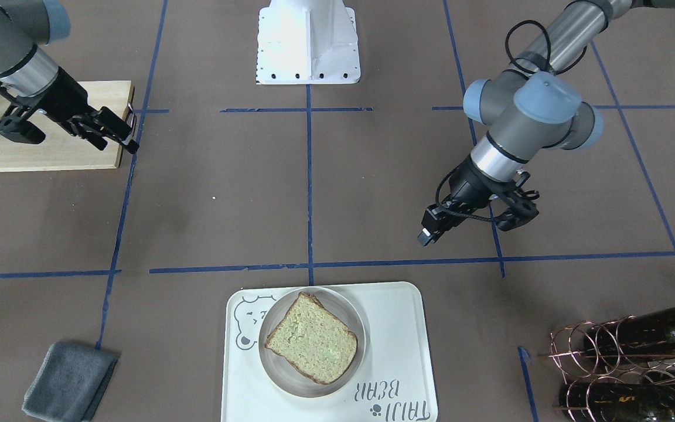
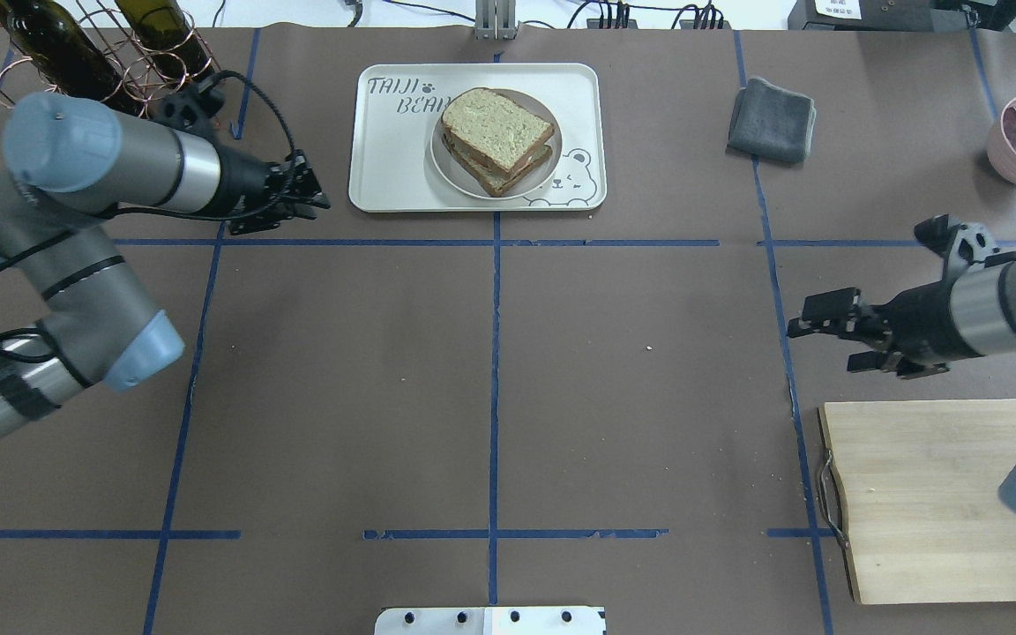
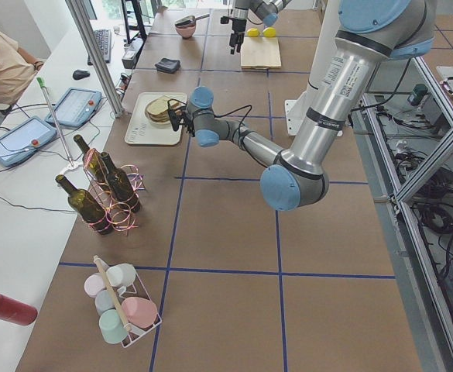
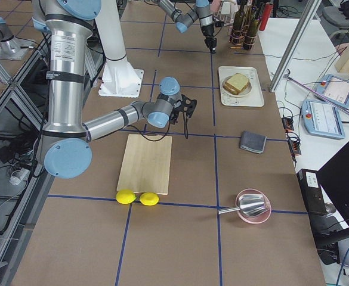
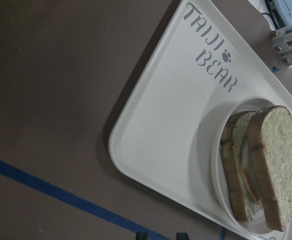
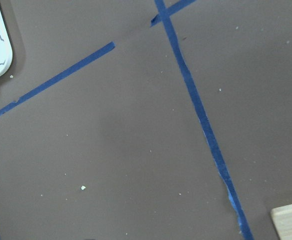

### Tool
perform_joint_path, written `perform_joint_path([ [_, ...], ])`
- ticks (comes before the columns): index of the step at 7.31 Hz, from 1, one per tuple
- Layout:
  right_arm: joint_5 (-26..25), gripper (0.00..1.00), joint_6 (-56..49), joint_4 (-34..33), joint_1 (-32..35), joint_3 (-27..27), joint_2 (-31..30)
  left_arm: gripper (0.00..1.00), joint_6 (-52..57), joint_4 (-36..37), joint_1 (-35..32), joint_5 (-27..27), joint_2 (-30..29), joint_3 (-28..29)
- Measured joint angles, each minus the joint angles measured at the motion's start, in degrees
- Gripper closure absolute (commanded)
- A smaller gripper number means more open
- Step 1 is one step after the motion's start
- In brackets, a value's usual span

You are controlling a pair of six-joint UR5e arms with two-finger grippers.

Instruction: Make sandwich and place on tray

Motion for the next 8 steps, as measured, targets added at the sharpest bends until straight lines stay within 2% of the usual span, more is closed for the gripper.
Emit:
perform_joint_path([
  [2,10.7,0.00,-14.5,-0.6,13.3,-5.2,-1.5,0.53,19.9,-0.4,-5.8,-4.5,10.8,-4.5],
  [4,13.4,0.00,-30.6,-2.4,21.4,-11.1,-2.6,0.53,42.6,0.0,-15.0,-10.3,18.6,-5.0],
  [5,13.3,0.00,-41.8,-7.5,25.1,-12.6,-2.8,0.54,53.1,0.9,-20.0,-12.6,21.1,-4.9],
  [6,12.8,0.00,-54.4,-15.3,29.0,-13.0,-2.2,0.53,62.4,4.0,-24.5,-13.9,22.5,-5.2],
  [7,11.9,0.00,-65.9,-24.5,32.8,-13.0,-0.4,0.10,72.8,10.6,-29.8,-15.0,23.0,-6.0],
  [8,11.2,0.00,-74.9,-33.2,35.9,-12.9,2.1,0.00,83.7,20.2,-35.1,-15.5,22.6,-7.3],
])
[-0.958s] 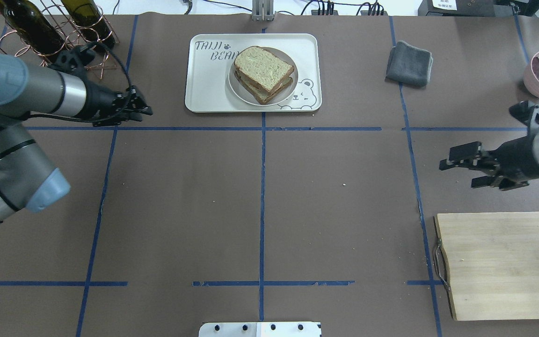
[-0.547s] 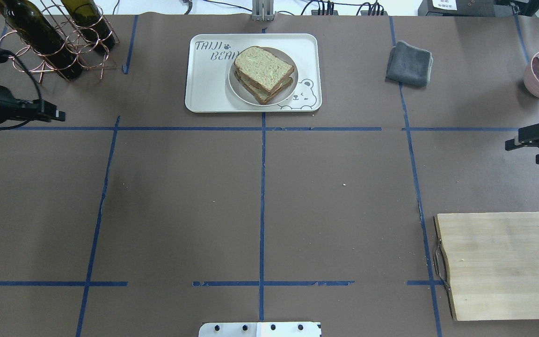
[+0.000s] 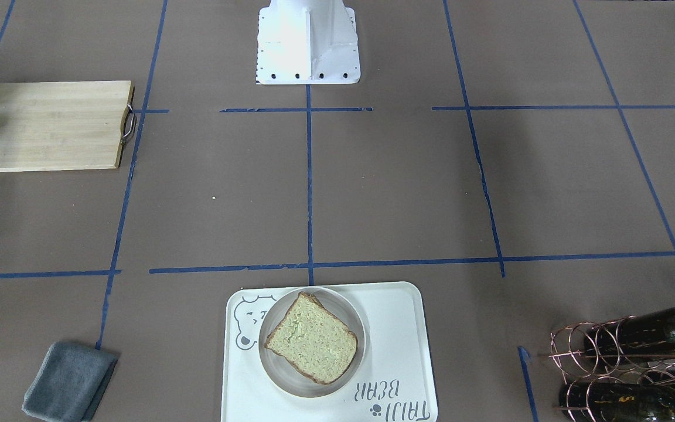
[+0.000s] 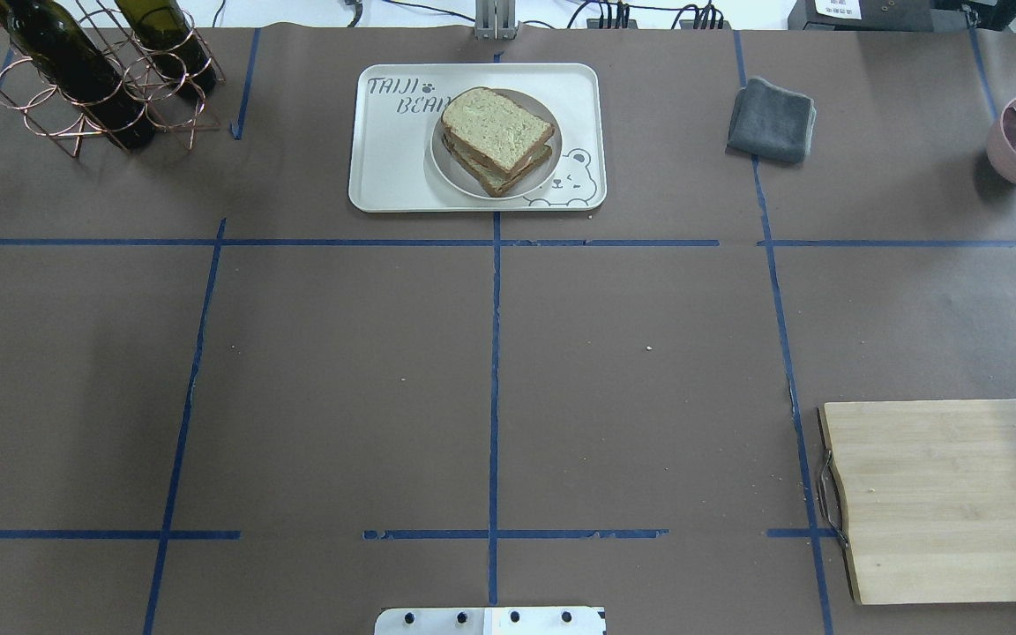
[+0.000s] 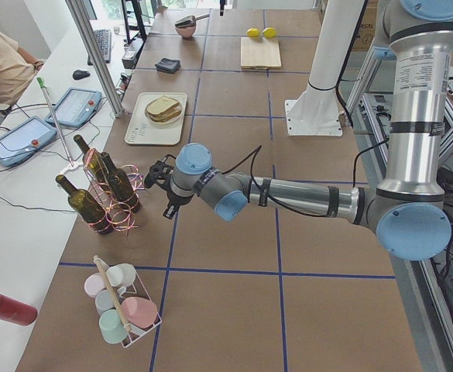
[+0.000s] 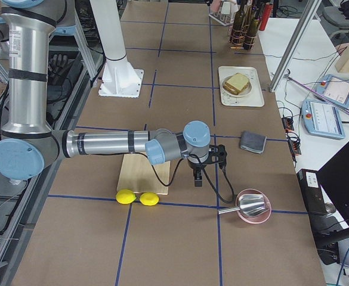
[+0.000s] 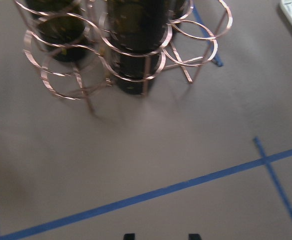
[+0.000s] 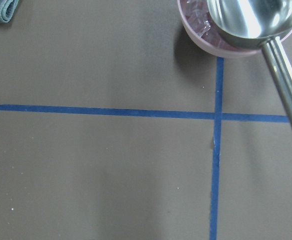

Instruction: Make sandwich and place on tray

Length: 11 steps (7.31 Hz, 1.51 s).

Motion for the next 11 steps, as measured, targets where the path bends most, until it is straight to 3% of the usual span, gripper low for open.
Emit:
perform_joint_path([
  [2,-0.1,0.00,-7.7,-8.1,3.1,0.1,2.8,0.00,14.1,18.0,-6.9,-0.2,-1.0,-2.4],
  [4,0.7,0.00,-6.7,-9.4,3.6,0.5,3.1,0.00,19.4,28.6,-9.0,-0.3,0.6,-4.0],
  [11,2.9,0.00,-2.3,-9.0,3.0,0.7,2.6,0.00,21.1,39.8,-9.1,-5.1,5.1,-8.7],
])
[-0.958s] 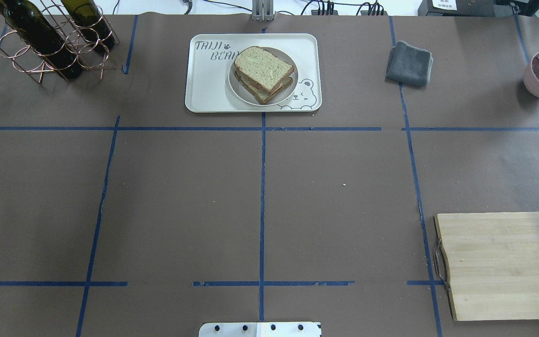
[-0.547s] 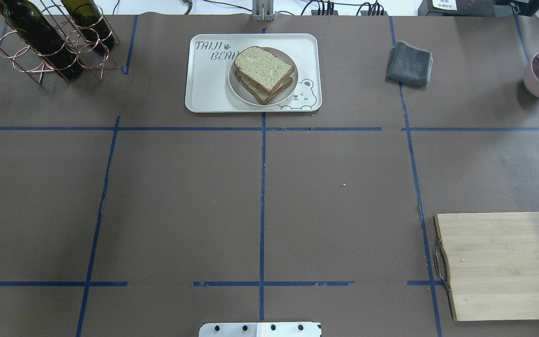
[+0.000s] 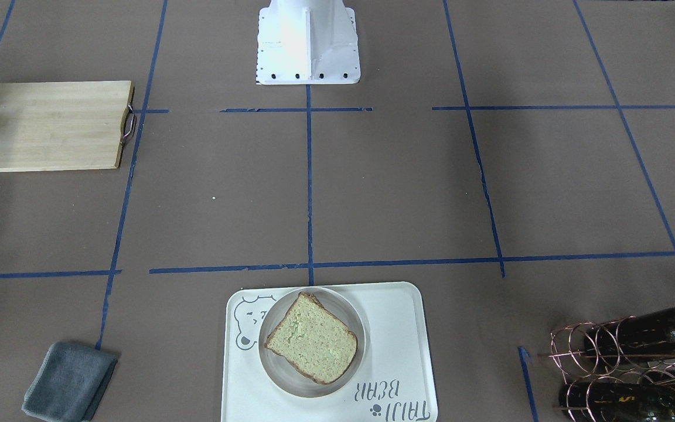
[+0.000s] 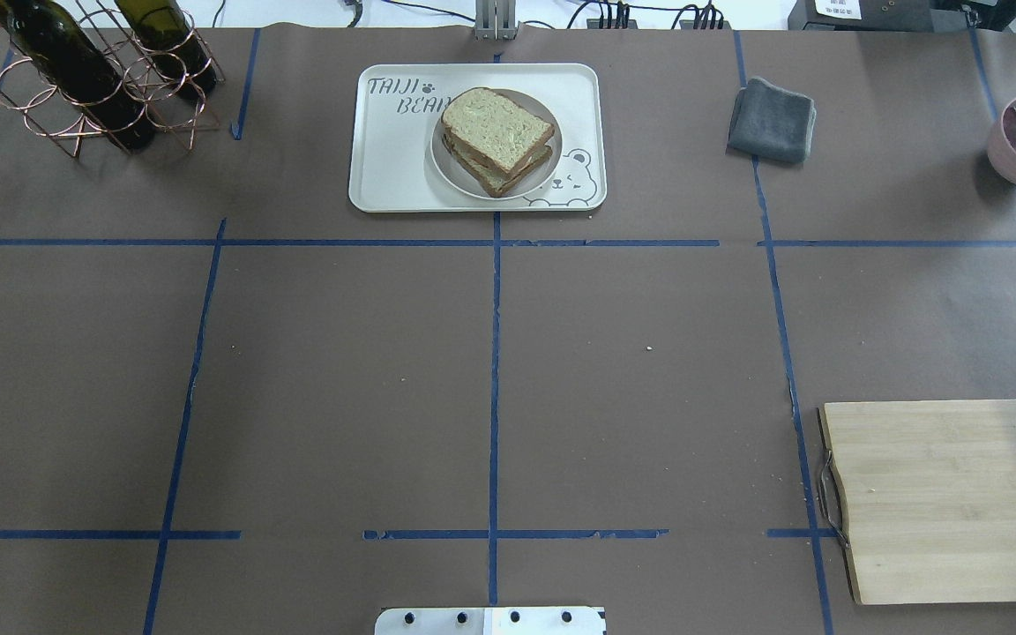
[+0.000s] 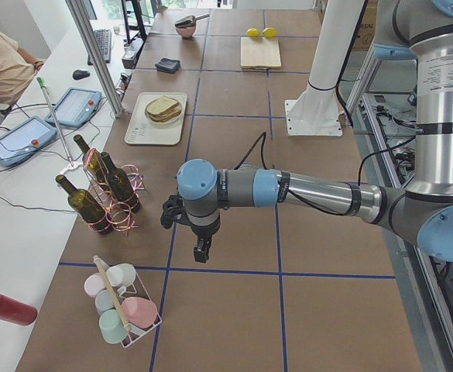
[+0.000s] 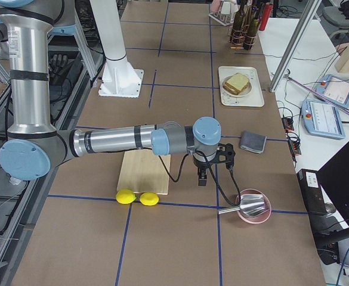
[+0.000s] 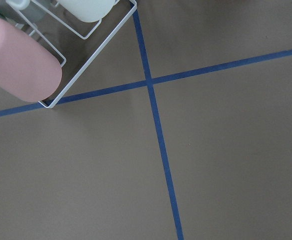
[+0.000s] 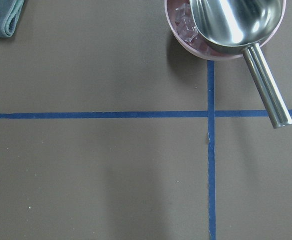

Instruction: Make sandwich and place on tray

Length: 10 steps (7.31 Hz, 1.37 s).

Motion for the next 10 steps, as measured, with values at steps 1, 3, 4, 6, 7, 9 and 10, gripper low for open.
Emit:
perform_joint_path([
  [1,0.0,0.00,0.0,0.0,0.0,0.0,-0.1,0.00,0.0,0.1,0.0,-0.3,0.0,0.0],
  [3,0.0,0.00,0.0,0.1,0.0,-0.1,-0.1,0.00,0.0,0.1,0.2,-0.1,-1.8,1.3],
  [4,0.0,0.00,0.0,0.2,-0.1,-0.2,0.0,0.00,0.0,0.4,0.2,0.0,-3.3,2.4],
  [6,0.0,0.00,0.0,0.3,-0.1,-0.2,-0.1,0.00,0.0,0.7,0.2,0.0,-4.5,3.3],
  [7,0.0,0.00,0.0,0.3,-0.1,-0.2,-0.1,0.00,0.0,0.6,0.2,0.0,-4.4,3.8],
  [9,0.2,0.00,-0.2,0.4,-0.1,0.0,-0.4,0.00,0.1,0.5,0.2,0.0,-4.2,5.3],
  [10,0.4,0.00,-0.4,0.4,-0.1,0.2,-0.8,0.00,0.1,0.6,0.2,-0.1,-4.2,5.5],
])
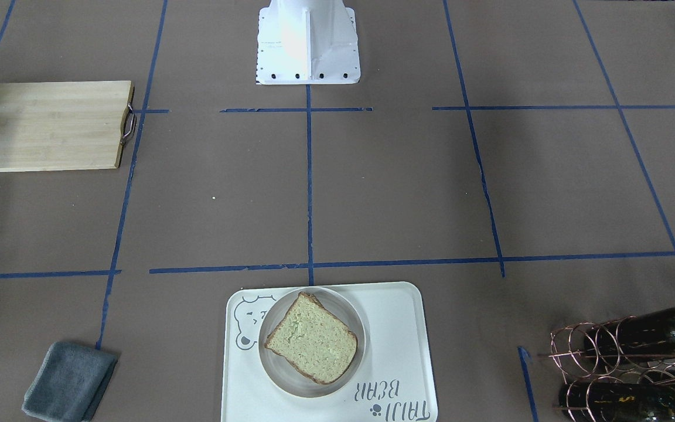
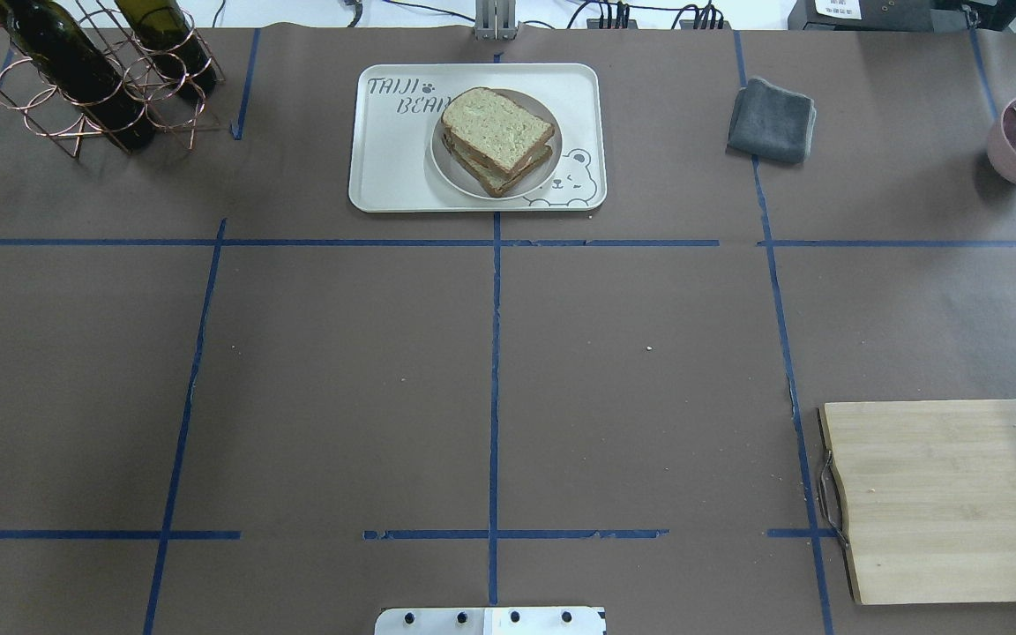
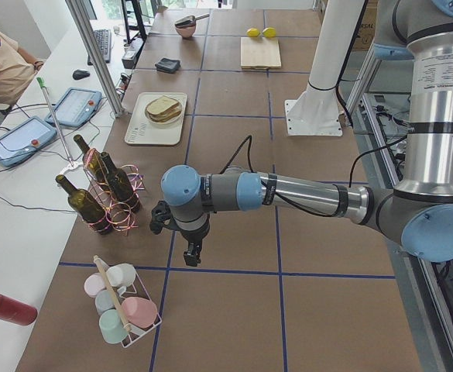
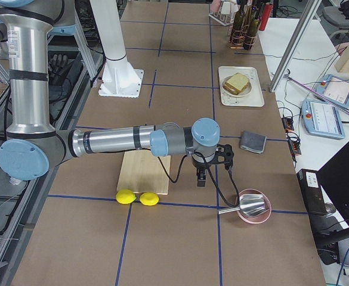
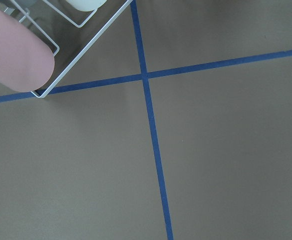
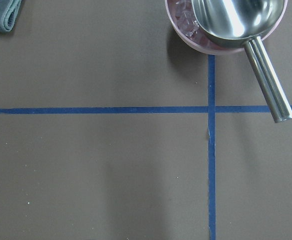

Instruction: Make sandwich and place on tray

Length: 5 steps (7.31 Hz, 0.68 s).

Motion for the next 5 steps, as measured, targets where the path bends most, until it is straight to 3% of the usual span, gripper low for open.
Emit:
perform_joint_path([
  [2,0.0,0.00,-0.3,-0.1,0.0,0.5,-0.5,0.00,-0.1,0.0,0.0,0.1,0.1,0.2],
  [5,-4.9,0.00,-3.0,-0.6,-2.3,1.9,-1.5,0.00,-0.3,0.0,0.0,0.1,0.2,0.0],
])
